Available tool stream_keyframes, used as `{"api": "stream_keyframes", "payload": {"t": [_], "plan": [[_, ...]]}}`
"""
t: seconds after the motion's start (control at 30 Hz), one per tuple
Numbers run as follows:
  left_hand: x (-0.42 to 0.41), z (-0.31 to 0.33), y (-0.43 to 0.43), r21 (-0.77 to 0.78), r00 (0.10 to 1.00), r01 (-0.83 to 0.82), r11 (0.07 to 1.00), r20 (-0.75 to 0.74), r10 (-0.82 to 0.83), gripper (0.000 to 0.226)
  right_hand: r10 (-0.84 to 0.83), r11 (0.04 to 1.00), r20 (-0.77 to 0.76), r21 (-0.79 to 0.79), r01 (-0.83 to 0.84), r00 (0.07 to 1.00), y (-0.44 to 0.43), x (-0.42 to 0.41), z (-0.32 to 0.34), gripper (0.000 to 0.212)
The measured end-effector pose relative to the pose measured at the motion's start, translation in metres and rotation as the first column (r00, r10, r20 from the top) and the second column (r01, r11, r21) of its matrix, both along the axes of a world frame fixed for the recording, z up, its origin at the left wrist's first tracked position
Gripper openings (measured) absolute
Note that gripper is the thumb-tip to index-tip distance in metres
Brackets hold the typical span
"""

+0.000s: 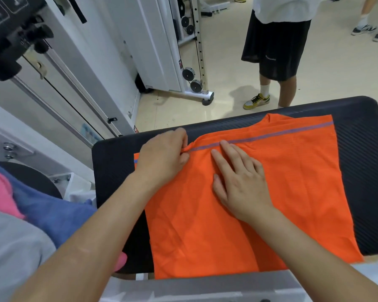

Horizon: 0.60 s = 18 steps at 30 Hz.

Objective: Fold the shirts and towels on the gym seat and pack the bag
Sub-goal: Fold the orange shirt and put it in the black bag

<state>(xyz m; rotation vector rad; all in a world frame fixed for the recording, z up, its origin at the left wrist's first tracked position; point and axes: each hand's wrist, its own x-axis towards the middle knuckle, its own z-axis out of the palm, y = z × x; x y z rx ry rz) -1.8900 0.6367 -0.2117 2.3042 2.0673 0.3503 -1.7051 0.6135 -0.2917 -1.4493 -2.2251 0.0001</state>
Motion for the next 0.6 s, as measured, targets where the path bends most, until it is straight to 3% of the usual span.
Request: {"api": "stream_keyframes", "payload": {"t": [0.1, 0.27, 0.33, 0.4, 0.43, 0.5, 0.57, 0.6], "plan": [[-0.002, 0.012, 0.000, -0.085, 0.991, 0.100, 0.991, -0.079, -0.106, 0.022, -0.048, 0.998, 0.040, -0.028, 0.049, 0.998, -0.002, -0.004, 0.012, 0.053], [-0.006, 0.031, 0.007, -0.304, 0.947, 0.320, 0.897, 0.090, -0.307, 0.026, -0.091, 0.980, 0.120, -0.165, 0.111, 0.989, -0.004, -0.018, 0.041, 0.045], [0.003, 0.040, 0.014, -0.423, 0.936, 0.332, 0.843, 0.261, -0.237, 0.021, -0.011, 0.943, 0.059, -0.331, 0.030, 0.998, 0.000, -0.019, 0.046, 0.048], [0.014, 0.046, 0.020, -0.541, 0.885, 0.314, 0.780, 0.464, -0.035, 0.011, 0.040, 0.894, -0.191, -0.432, -0.120, 0.981, 0.005, -0.018, 0.045, 0.042], [0.019, 0.049, 0.023, -0.595, 0.843, 0.311, 0.741, 0.533, 0.073, 0.008, 0.008, 0.853, -0.397, -0.477, -0.214, 0.918, 0.007, -0.017, 0.045, 0.032], [0.029, 0.052, 0.027, -0.671, 0.774, 0.322, 0.668, 0.593, 0.222, 0.017, -0.238, 0.711, -0.726, -0.583, -0.393, 0.645, 0.010, -0.013, 0.047, 0.017], [0.037, 0.056, 0.028, -0.723, 0.747, 0.352, 0.595, 0.600, 0.286, 0.032, -0.539, 0.518, -0.778, -0.608, -0.602, 0.322, 0.010, -0.005, 0.052, 0.025], [0.040, 0.058, 0.028, -0.745, 0.740, 0.383, 0.546, 0.601, 0.301, 0.039, -0.632, 0.457, -0.743, -0.588, -0.667, 0.223, 0.010, 0.000, 0.055, 0.027]]}}
